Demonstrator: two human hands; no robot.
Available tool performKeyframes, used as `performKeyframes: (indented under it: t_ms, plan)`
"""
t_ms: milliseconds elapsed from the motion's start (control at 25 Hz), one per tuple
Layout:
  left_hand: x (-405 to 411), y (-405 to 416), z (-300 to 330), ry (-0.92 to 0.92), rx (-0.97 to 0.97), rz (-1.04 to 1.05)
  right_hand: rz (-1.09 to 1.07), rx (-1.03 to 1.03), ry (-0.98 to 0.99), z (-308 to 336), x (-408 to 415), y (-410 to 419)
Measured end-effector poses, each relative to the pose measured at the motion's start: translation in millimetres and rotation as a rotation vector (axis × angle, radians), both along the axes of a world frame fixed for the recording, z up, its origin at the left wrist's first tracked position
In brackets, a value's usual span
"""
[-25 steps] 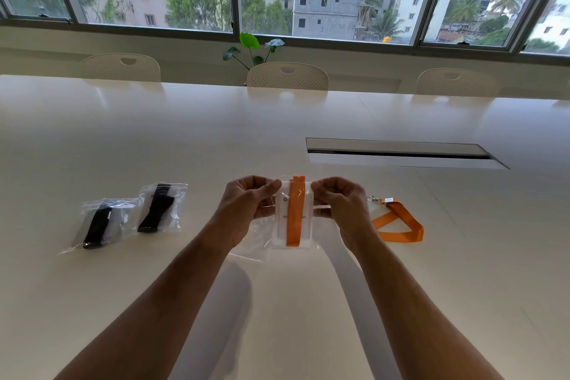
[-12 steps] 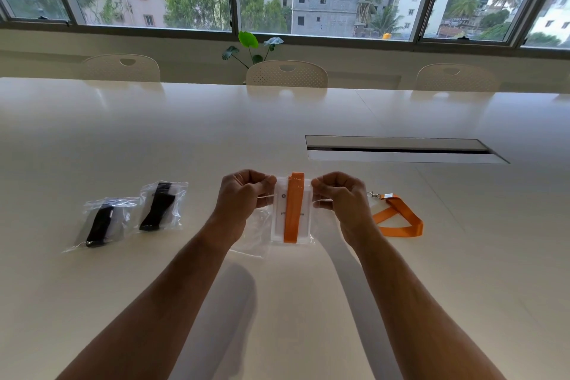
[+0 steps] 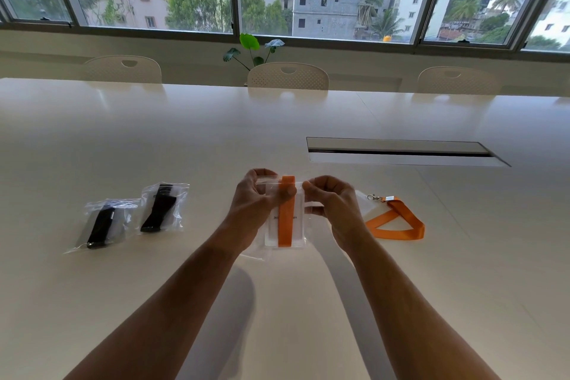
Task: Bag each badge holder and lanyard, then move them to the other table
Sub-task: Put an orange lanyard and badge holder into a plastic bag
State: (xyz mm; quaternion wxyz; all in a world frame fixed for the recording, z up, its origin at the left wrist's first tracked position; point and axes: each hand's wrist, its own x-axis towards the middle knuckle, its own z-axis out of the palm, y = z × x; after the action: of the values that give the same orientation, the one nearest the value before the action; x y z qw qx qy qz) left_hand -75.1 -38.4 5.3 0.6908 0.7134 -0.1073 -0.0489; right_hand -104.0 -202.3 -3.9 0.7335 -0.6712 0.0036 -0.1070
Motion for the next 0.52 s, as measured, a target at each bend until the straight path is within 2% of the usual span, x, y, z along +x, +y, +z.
performKeyframes:
  t_ms: [320, 520]
  plan:
    - [4, 8, -3, 0.095, -0.128, -0.086, -0.003, 0.006, 0.009, -1, 2, -2]
    - [9, 13, -2, 0.147, -0.132, -0.108, -0.010, -0.020, 0.027, -2, 1, -4]
